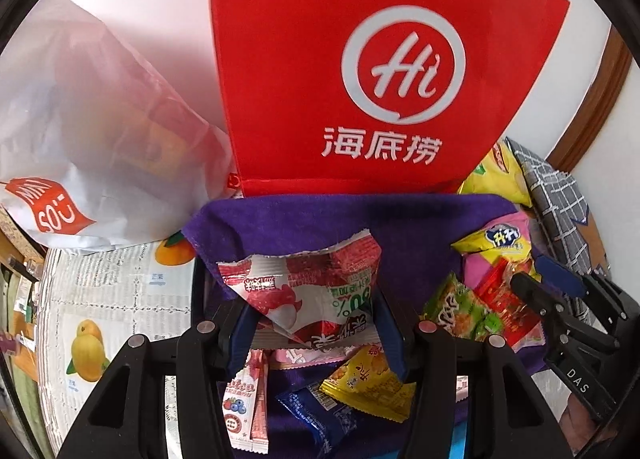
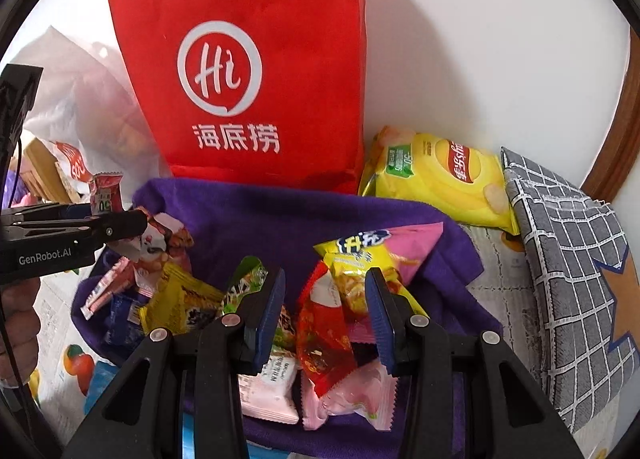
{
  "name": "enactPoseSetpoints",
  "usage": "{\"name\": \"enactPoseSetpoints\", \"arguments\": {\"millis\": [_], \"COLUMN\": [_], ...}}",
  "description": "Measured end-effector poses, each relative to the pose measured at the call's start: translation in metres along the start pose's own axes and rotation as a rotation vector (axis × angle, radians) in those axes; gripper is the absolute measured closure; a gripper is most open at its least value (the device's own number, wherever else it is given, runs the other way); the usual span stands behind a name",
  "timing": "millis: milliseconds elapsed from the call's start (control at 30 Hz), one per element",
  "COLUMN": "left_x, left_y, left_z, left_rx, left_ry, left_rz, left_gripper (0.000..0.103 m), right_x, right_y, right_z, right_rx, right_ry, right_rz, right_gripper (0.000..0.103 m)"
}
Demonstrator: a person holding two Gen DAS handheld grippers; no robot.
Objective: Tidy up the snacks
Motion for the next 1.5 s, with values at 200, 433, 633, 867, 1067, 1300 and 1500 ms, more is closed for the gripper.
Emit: {"name": "enactPoseSetpoints", "arguments": {"millis": [200,433,633,867,1067,1300,1500], "left_x": [0.002,0.005,0.009,0.015,0.021,0.033,0.046], "left_y": [0.008,0.013,0.013,-0.006,-0.035,-0.072,-0.104], "left_z": [-0.003,-0.006,-0.008,-0.010,-0.016,-0.028,-0.048], "left_rx": [-0.019,-0.035,-0.053,-0.031,-0.002,0.034,0.061], "left_ry": [0.000,0.009,0.013,0.015,0.025,0.038,0.044], "left_rz": [-0.008,-0.013,-0.023,-0.019,-0.018,-0.016,-0.005], "left_gripper": [0.051,0.051,0.047,0.034,0.032,0.031,0.031], "right_x": [0.000,0.003,0.005,0.006,0.004,0.002,0.003], "right_y": [0.004,0.012,0.011,-0.002,-0.032,-0.077,-0.115], "right_z": [0.001,-0.001,-0.003,-0.008,-0.011,-0.014,-0.024], "right_rx": [-0.005,-0.035,-0.034,-0.036,-0.002,0.050,0.060], "right_ry": [-0.001,-0.005,-0.005,0.006,0.004,0.001,-0.003], "right_rz": [-0.003,-0.012,-0.013,-0.011,-0.019,-0.040,-0.081], "right_gripper": [0.061,0.061,0.061,0.060,0.053,0.039,0.034]}}
Point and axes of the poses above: each gripper's, at about its wrist camera, not at the fingertips, and y roughly the way its jaws point, x to its right, z to its top, the point moved 4 cm from there along y, roughly the way its jaws point, and after that the axes turned 12 degrees about -z, right-handed, at the moved point
